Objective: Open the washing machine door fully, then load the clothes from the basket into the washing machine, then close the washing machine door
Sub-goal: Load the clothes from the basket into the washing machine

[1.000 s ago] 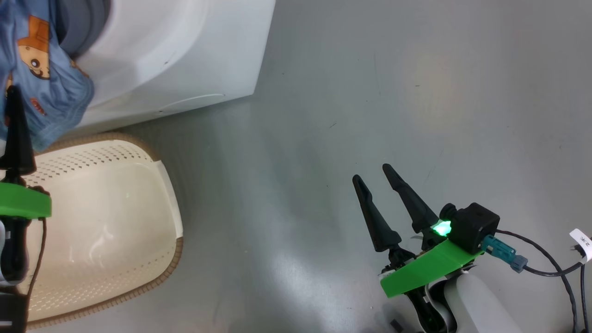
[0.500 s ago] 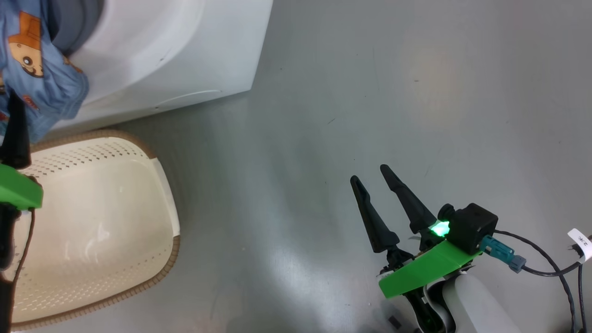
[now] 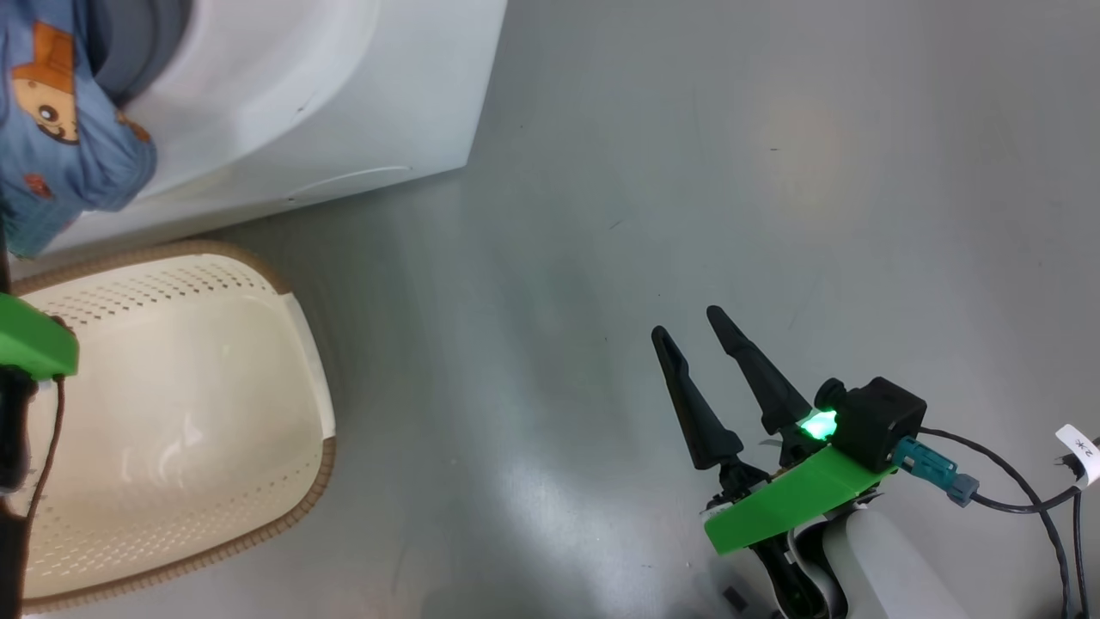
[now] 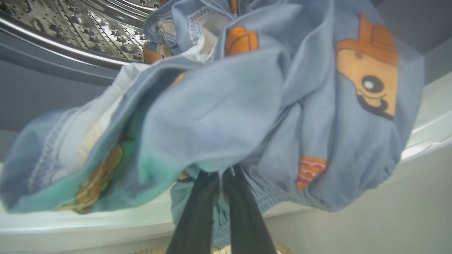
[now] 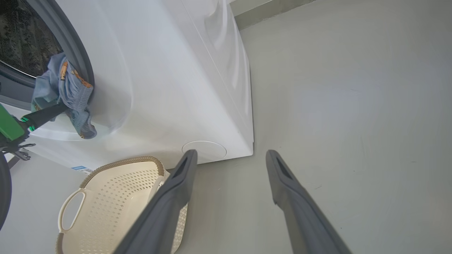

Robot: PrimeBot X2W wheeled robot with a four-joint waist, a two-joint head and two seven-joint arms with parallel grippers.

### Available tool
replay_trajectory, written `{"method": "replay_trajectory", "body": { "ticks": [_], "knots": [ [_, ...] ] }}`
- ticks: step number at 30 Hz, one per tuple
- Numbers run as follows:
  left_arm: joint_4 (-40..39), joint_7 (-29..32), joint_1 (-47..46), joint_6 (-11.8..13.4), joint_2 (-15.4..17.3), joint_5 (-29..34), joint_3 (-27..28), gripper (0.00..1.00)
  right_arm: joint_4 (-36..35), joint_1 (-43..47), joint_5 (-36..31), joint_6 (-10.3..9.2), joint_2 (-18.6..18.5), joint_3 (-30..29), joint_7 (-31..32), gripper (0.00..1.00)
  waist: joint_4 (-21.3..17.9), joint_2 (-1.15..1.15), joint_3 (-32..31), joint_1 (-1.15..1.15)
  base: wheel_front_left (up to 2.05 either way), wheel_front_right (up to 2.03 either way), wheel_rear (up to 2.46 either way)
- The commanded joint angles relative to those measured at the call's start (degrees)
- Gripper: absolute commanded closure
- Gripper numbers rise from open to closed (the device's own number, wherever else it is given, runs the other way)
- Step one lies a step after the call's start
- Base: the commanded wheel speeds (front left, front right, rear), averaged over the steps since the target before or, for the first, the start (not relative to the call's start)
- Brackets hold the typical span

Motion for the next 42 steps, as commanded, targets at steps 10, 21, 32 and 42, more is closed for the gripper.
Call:
{"method": "replay_trajectory", "body": {
  "ticks": [10,21,32,42],
  "knots": [
    [-9.35,-0.82,-2.61,2.06,4.25,1.24,1.88,1.00,-0.77,0.77,1.12,0.09,0.30,1.47,-0.69,0.00,0.49,0.00,-0.40,-0.01,0.00,0.00,0.00],
    [-7.12,0.76,-10.24,1.68,6.28,0.04,2.25,1.00,-1.19,0.65,1.47,0.09,0.30,1.79,-0.69,0.00,-0.52,0.00,0.98,-0.01,0.00,0.00,0.00],
    [-0.05,0.95,-20.93,0.27,7.97,-0.83,1.12,1.00,-1.77,0.39,2.14,0.09,0.30,2.55,-0.69,0.00,-2.45,0.00,3.01,-0.01,0.00,0.00,0.00],
    [5.68,-0.29,-30.97,-0.70,9.83,0.58,-1.12,1.00,-2.75,0.54,2.51,0.09,0.30,3.17,-0.69,0.00,-4.12,0.00,5.87,-0.01,0.00,0.00,0.00]
  ]
}}
